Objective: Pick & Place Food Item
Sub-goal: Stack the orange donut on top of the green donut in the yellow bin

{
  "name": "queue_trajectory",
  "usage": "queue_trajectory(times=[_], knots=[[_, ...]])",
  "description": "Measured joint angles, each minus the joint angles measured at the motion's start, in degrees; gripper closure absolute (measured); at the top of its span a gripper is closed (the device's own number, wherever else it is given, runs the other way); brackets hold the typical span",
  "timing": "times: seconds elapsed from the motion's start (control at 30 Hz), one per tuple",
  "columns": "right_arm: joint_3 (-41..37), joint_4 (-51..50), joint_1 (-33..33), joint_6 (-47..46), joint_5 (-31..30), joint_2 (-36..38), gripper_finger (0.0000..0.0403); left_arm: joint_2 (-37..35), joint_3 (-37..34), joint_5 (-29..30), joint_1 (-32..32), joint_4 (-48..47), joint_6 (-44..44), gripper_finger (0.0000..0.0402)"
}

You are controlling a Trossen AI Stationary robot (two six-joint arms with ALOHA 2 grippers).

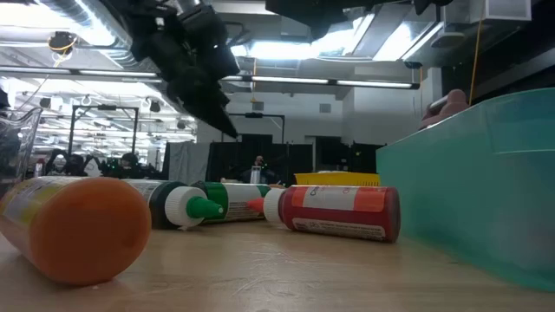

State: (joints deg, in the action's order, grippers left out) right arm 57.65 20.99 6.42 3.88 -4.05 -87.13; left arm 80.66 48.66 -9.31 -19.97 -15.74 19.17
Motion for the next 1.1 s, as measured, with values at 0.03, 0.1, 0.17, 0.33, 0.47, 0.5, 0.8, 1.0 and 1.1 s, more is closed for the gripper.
queue_trajectory(times=[0.03, 0.1, 0.17, 0.33, 0.47, 0.5, 0.8, 1.0, 1.1], knots=[[0.0, 0.0, 0.0, 0.0, 0.0, 0.0, 0.0207, 0.0, 0.5, 0.2, 0.1, -2.0, 0.7, 0.0377], [0.0, 0.0, 0.0, 0.0, 0.0, 0.0, 0.0207, 0.0, 0.8, 1.0, 1.0, -4.1, 2.3, 0.0352], [0.0, 0.0, 0.0, 0.0, 0.0, 0.0, 0.0207, 0.0, 0.8, 0.7, 2.2, -5.6, 2.9, 0.0323], [0.0, 0.0, 0.0, 0.0, 0.0, 0.0, 0.0207, 1.1, -0.2, 0.5, 6.3, -3.7, 0.8, 0.0253], [0.0, 0.0, 0.0, -0.1, 0.0, 0.0, 0.0207, 4.2, -0.3, 1.0, 8.6, -1.5, -0.5, 0.0222], [0.0, 0.0, 0.0, -0.1, 0.0, 0.0, 0.0207, 5.4, -0.4, 1.7, 8.8, -1.4, -0.6, 0.0218], [0.0, -0.2, 0.1, -0.9, 0.4, 0.0, 0.0207, 13.3, -0.4, 5.2, 7.1, 3.2, -0.4, 0.0218], [0.0, -0.4, 0.1, -0.8, 0.4, 0.0, 0.0207, 14.9, -0.4, 3.0, 5.1, 3.8, 0.0, 0.0218], [0.0, -0.4, 0.1, -0.8, 0.4, 0.0, 0.0207, 15.7, -0.3, 0.6, 4.7, 3.9, 0.0, 0.0222]])
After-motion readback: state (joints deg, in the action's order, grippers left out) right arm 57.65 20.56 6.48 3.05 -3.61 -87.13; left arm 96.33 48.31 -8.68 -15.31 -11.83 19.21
